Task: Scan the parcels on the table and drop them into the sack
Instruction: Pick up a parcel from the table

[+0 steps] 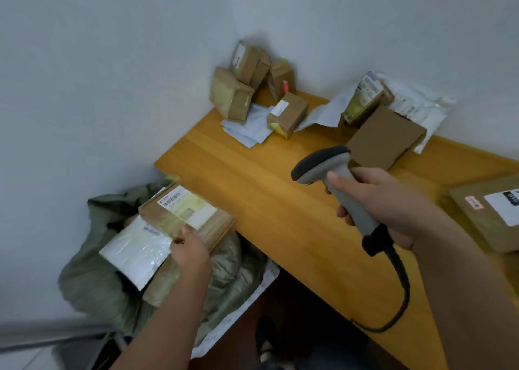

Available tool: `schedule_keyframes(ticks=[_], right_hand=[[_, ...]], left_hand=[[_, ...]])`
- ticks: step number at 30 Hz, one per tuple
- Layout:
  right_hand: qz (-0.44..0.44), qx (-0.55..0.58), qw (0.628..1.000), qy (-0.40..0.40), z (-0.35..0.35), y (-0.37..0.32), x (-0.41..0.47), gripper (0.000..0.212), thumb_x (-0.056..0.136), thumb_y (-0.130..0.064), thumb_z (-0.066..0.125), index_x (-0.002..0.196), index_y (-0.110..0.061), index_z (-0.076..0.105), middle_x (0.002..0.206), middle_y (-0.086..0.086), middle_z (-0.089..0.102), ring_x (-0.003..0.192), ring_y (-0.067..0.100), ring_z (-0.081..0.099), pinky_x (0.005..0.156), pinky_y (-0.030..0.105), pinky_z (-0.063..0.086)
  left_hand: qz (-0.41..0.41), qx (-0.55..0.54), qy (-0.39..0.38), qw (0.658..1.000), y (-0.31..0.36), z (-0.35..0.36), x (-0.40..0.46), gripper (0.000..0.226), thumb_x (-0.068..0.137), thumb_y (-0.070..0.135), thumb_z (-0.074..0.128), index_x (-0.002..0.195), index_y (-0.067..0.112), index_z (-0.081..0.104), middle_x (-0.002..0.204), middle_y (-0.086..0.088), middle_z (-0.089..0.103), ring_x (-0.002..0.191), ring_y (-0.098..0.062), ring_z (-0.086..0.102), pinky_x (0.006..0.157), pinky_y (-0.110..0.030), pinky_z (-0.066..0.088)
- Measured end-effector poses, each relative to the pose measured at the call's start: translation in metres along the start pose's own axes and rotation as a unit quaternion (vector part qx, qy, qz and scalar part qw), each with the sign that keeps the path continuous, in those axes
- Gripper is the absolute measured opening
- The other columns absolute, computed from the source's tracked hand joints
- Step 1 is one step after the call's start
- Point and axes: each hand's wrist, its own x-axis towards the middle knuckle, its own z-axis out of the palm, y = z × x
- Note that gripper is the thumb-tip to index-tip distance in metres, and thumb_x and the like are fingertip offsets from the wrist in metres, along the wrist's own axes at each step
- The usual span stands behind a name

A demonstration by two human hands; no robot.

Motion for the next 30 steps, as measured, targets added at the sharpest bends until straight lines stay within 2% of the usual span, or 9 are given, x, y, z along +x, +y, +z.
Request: schedule_keyframes(ticks=[3,6,9,11,13,18,22,25,30], right_hand=[[-0.002,-0.006,1.0,-0.008,0.046,-0.015,0.011,0.038,0.097,-0.04,0.055,0.11,-0.005,0.061,0.088,0.01,0.058,0.059,0.01,0.058,0.054,0.023,0.049],[-0.008,-0.011,1.0,-0.015,0.091,-0.027,0.019,0.037,0.096,-0.038,0.055,0.108,-0.004,0.062,0.087,0.011,0.058,0.063,0.013,0.058,0.056,0.025,0.049],[-0.005,-0.01,1.0,-0.023,0.126,-0.031,0.026,0.036,0.096,-0.038,0.057,0.107,-0.004,0.063,0.083,0.011,0.059,0.06,0.012,0.058,0.057,0.027,0.05],[0.006,-0.011,1.0,-0.026,0.142,-0.032,0.03,0.035,0.096,-0.038,0.057,0.107,-0.005,0.063,0.084,0.011,0.059,0.061,0.013,0.059,0.059,0.029,0.05],[0.018,-0.015,1.0,-0.02,0.151,-0.031,0.034,0.036,0.095,-0.039,0.057,0.108,-0.005,0.063,0.085,0.012,0.061,0.067,0.018,0.059,0.062,0.031,0.05],[0.034,0.004,0.999,0.019,0.154,-0.031,0.038,0.032,0.096,-0.035,0.058,0.11,-0.007,0.062,0.095,0.01,0.061,0.062,0.012,0.059,0.056,0.025,0.051],[0.037,0.042,0.997,0.045,0.142,-0.028,0.036,0.029,0.096,-0.032,0.058,0.111,-0.007,0.061,0.099,0.01,0.06,0.062,0.012,0.058,0.058,0.029,0.051],[0.04,0.065,0.995,0.068,0.124,-0.021,0.03,0.03,0.096,-0.031,0.058,0.112,-0.006,0.061,0.1,0.01,0.06,0.062,0.013,0.058,0.059,0.03,0.05],[0.048,0.106,0.985,0.126,0.075,-0.003,0.009,0.029,0.096,-0.031,0.059,0.11,-0.006,0.063,0.091,0.01,0.059,0.058,0.012,0.057,0.055,0.028,0.051]], left_hand=[[-0.007,-0.01,0.027,1.0,0.013,-0.031,0.047,0.058,0.096,0.046,0.05,0.138,0.006,0.046,0.135,-0.016,0.054,0.121,-0.037,0.053,0.102,-0.049,0.046],[0.057,0.054,0.042,0.996,0.027,-0.051,0.091,0.056,0.098,0.037,0.052,0.146,0.011,0.04,0.145,-0.016,0.042,0.126,-0.036,0.047,0.104,-0.046,0.042],[0.07,0.22,-0.026,0.973,0.029,-0.061,0.127,0.053,0.095,0.028,0.053,0.144,0.014,0.044,0.148,-0.017,0.035,0.128,-0.039,0.042,0.109,-0.046,0.036],[0.058,0.283,-0.083,0.954,0.026,-0.062,0.135,0.055,0.093,0.028,0.053,0.145,0.015,0.042,0.151,-0.015,0.031,0.131,-0.039,0.034,0.111,-0.043,0.03],[0.072,0.322,-0.088,0.94,0.023,-0.06,0.136,0.055,0.092,0.027,0.054,0.144,0.017,0.041,0.15,-0.015,0.026,0.13,-0.039,0.03,0.112,-0.044,0.026],[0.152,0.384,-0.046,0.91,0.024,-0.049,0.129,0.042,0.086,0.021,0.059,0.126,0.011,0.051,0.142,-0.016,0.025,0.128,-0.038,0.027,0.116,-0.047,0.014],[0.207,0.43,-0.075,0.876,0.022,-0.038,0.118,0.053,0.087,0.026,0.057,0.136,0.013,0.044,0.147,-0.015,0.021,0.134,-0.037,0.022,0.115,-0.047,0.013],[0.245,0.457,-0.095,0.849,0.021,-0.022,0.104,0.053,0.085,0.024,0.056,0.135,0.013,0.043,0.146,-0.015,0.019,0.131,-0.036,0.021,0.114,-0.048,0.013],[0.329,0.454,-0.189,0.806,0.015,0.021,0.055,0.05,0.086,0.017,0.057,0.133,0.01,0.042,0.143,-0.015,0.019,0.133,-0.039,0.019,0.114,-0.051,0.015]])
